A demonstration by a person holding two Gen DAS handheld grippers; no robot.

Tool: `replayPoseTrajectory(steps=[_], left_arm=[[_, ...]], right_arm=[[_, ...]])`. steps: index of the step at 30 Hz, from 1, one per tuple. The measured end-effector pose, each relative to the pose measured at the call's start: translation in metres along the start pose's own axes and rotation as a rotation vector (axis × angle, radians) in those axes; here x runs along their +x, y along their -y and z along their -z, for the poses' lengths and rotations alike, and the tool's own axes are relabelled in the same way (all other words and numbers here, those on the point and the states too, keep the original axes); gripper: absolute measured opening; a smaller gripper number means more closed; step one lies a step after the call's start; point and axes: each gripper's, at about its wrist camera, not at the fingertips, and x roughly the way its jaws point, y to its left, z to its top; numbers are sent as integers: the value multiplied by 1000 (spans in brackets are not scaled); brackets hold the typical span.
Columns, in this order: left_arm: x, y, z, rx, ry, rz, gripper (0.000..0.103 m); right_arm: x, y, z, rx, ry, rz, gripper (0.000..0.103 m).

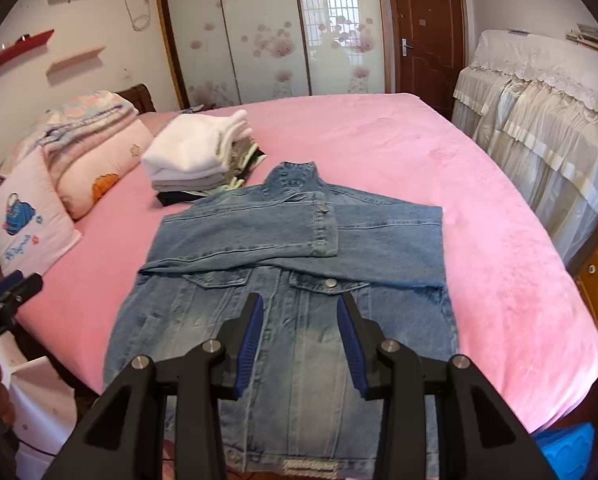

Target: Fold large clothes

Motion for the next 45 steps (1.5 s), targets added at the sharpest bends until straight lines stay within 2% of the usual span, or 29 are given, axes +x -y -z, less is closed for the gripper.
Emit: replayPoseTrajectory(steps=[3, 6, 11, 15, 19, 23, 26, 30, 35, 37, 40, 45], left_arm=[[3, -8, 17, 2, 6, -27, 76], [12, -19, 33, -15, -10, -14, 76], [30, -33, 59, 8, -29, 23, 76], [50, -43, 82, 40, -104, 48, 76], [69, -57, 104, 11, -183, 93, 76], [93, -64, 127, 28, -283, 126, 76], [105, -61, 138, 56, -324, 147, 76], [116, -56, 147, 76, -358, 190, 76], [140, -45, 158, 107, -422, 234, 60], [147, -43, 160, 100, -431, 235, 59], [154, -46, 161, 77, -437, 259, 59], [162, -48, 163, 72, -447, 288, 59]], right_arm=[[-13, -1, 12, -10, 47, 7, 39], [-19, -1, 26, -37, 83, 13, 39], [-18, 2, 50, -89, 76, 35, 39], [-15, 15, 71, -87, 21, 34, 39], [-7, 39, 94, -38, -54, 45, 39], [1, 65, 116, 13, -117, 51, 46], [7, 81, 126, 42, -158, 55, 47], [18, 106, 140, 102, -214, 48, 47], [35, 141, 158, 176, -276, 81, 47], [42, 156, 167, 214, -307, 88, 47], [53, 175, 183, 294, -344, 52, 47], [65, 183, 195, 332, -371, -7, 46]])
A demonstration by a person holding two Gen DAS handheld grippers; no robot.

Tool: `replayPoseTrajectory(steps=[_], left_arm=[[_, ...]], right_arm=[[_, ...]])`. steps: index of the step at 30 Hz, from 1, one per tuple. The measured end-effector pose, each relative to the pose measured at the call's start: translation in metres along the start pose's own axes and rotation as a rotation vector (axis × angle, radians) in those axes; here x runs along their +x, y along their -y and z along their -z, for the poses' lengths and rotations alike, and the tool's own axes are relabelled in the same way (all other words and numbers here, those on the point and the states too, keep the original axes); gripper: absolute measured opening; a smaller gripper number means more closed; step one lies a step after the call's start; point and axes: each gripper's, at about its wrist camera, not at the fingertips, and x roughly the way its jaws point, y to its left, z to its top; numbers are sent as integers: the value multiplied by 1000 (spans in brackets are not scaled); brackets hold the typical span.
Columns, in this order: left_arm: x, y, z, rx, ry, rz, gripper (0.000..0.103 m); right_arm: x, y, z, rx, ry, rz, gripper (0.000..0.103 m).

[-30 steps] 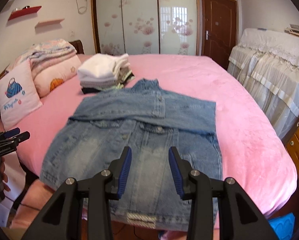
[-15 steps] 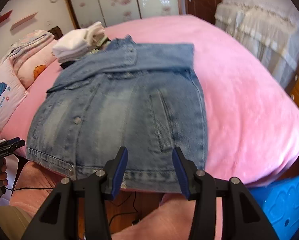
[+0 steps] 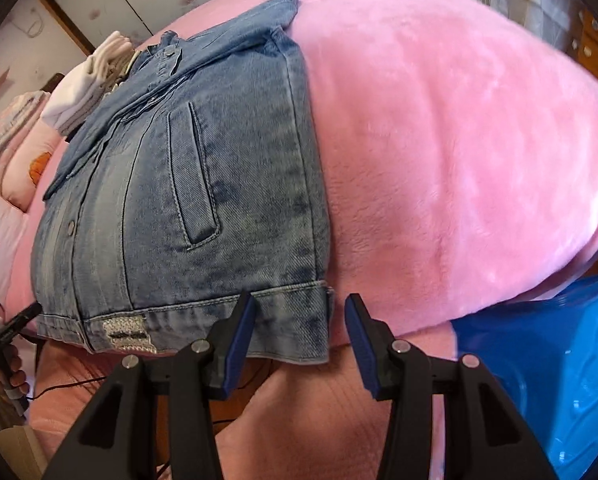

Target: Fold large clothes

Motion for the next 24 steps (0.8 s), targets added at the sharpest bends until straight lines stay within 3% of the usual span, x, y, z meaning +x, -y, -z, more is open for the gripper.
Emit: replayPoseTrajectory(steps=[5, 9, 14, 24], left_arm=[[4, 1, -2, 0, -11, 8, 59], [1, 0, -1, -1, -10, 8, 59], [-14, -8, 5, -50, 14, 16, 57], [-21, -22, 15, -61, -45, -61, 57]], right_arm=[[4, -7, -1, -36, 9, -2, 44], [0, -10, 0, -69, 10, 5, 35], [1, -15, -2, -81, 4, 28, 38], [4, -15, -5, -74, -4, 33, 40]])
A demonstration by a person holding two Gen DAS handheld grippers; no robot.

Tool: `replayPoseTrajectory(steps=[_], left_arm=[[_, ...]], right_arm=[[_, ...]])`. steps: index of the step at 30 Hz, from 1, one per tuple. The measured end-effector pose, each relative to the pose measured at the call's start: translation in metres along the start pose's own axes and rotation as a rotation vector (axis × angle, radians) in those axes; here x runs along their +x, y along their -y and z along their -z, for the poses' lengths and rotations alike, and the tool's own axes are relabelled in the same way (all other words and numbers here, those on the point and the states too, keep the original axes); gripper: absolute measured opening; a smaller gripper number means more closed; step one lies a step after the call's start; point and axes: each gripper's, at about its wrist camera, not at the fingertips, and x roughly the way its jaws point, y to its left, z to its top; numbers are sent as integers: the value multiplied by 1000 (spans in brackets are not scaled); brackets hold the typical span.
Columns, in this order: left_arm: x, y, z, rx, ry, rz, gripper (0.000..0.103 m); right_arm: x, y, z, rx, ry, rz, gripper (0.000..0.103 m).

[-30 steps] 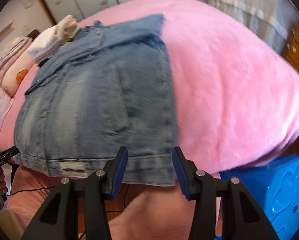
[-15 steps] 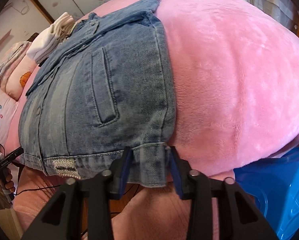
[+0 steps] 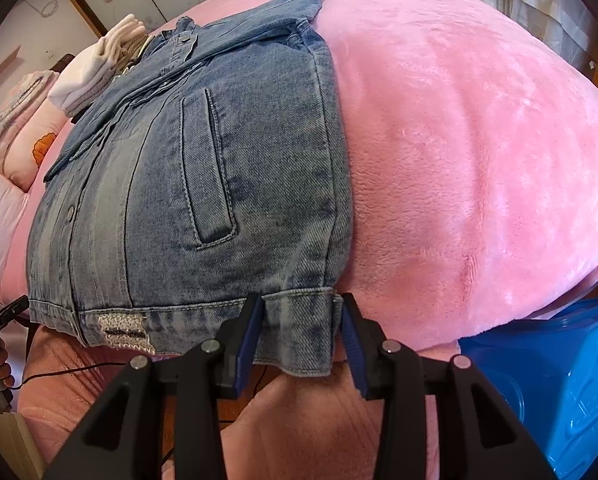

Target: Fold large clothes

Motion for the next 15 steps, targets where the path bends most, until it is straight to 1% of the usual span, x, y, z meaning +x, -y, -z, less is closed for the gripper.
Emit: replayPoseTrajectory(steps=[3, 6, 8, 9, 10, 11, 12, 13, 15], left_arm=[[8, -7, 3, -27, -33, 18, 57], [18, -3, 4, -3, -75, 58, 57], [25, 4, 5, 21, -102, 66, 55], [26, 8, 5, 36, -105, 43, 51], [26, 11, 4, 51, -107, 13, 37], [24, 12, 4, 57, -113, -1, 23], [22, 12, 3, 47, -115, 6, 17], [17, 11, 2, 25, -120, 11, 15], [6, 16, -3, 22, -118, 4, 11]], right_arm=[[1, -1, -1, -4, -3, 1, 40], [3, -4, -2, -14, -3, 11, 40], [4, -6, -3, -19, -5, 16, 39], [4, -8, -4, -28, -7, 20, 37], [4, -11, -4, -38, -6, 26, 35], [1, -17, -4, -66, -4, 45, 29], [-3, -27, -3, -108, -1, 64, 22], [-7, -35, -3, -147, 1, 92, 21], [-20, -48, -3, -210, 17, 119, 17]])
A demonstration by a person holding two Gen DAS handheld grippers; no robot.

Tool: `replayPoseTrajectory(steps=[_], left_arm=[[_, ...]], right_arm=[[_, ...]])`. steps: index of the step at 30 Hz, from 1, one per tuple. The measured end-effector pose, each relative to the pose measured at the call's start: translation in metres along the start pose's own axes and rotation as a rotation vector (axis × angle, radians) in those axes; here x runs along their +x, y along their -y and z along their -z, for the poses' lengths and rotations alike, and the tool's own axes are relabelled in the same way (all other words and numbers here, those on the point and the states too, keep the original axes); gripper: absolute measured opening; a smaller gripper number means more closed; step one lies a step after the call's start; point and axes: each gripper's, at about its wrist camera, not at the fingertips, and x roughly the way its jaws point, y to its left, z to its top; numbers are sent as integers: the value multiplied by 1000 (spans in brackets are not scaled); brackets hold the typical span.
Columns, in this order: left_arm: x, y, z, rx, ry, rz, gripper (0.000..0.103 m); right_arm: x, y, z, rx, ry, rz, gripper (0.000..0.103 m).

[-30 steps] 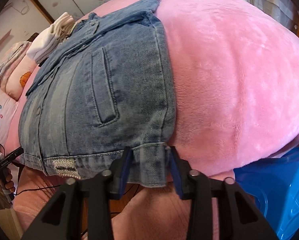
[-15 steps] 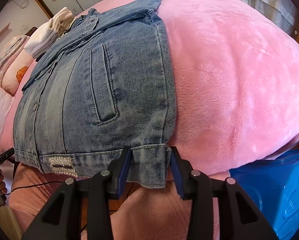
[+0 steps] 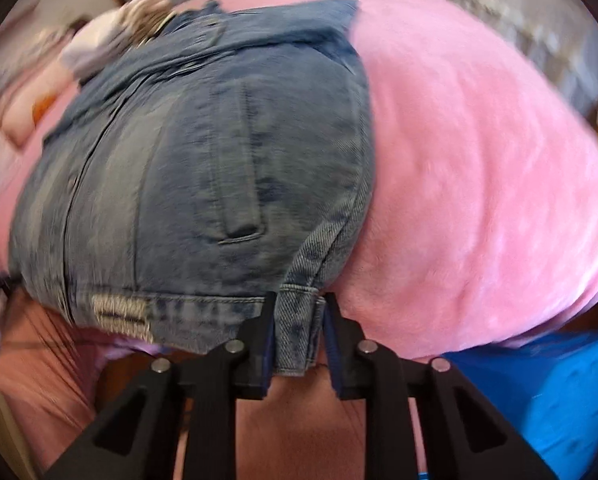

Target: Fold large clothes

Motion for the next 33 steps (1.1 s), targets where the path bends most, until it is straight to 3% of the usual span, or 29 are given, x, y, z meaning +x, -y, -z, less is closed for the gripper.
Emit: replayPoseTrajectory(steps=[3, 9, 14, 16, 19, 23, 25, 26, 28, 30, 33], left_arm=[[-30, 18, -5, 26, 51, -20, 10], [-110, 34, -39, -72, 268, 108, 9], [-141, 26, -107, -212, 376, 153, 9], [-143, 18, -139, -258, 409, 137, 9], [-130, 7, -188, -330, 433, 107, 8], [-81, -1, -253, -401, 416, 90, 10], [-53, 3, -279, -400, 385, 64, 13], [-33, 2, -293, -395, 357, 22, 19], [-7, -2, -312, -405, 323, -34, 22], [11, -11, -326, -424, 303, -89, 23], [21, -24, -336, -423, 307, -71, 29]], right_arm=[[-35, -4, -11, -16, 58, -53, 16], [-92, -7, -54, 5, 211, -159, 15], [-123, 7, -125, 127, 348, -251, 15], [-127, 13, -155, 171, 378, -274, 15], [-114, 19, -199, 245, 382, -270, 15], [-73, 30, -245, 364, 340, -264, 16], [-43, 31, -264, 413, 307, -234, 19], [-31, 33, -271, 432, 307, -203, 26], [-10, 39, -282, 472, 327, -116, 35], [6, 49, -289, 489, 327, -123, 38], [26, 58, -293, 452, 286, -117, 45]])
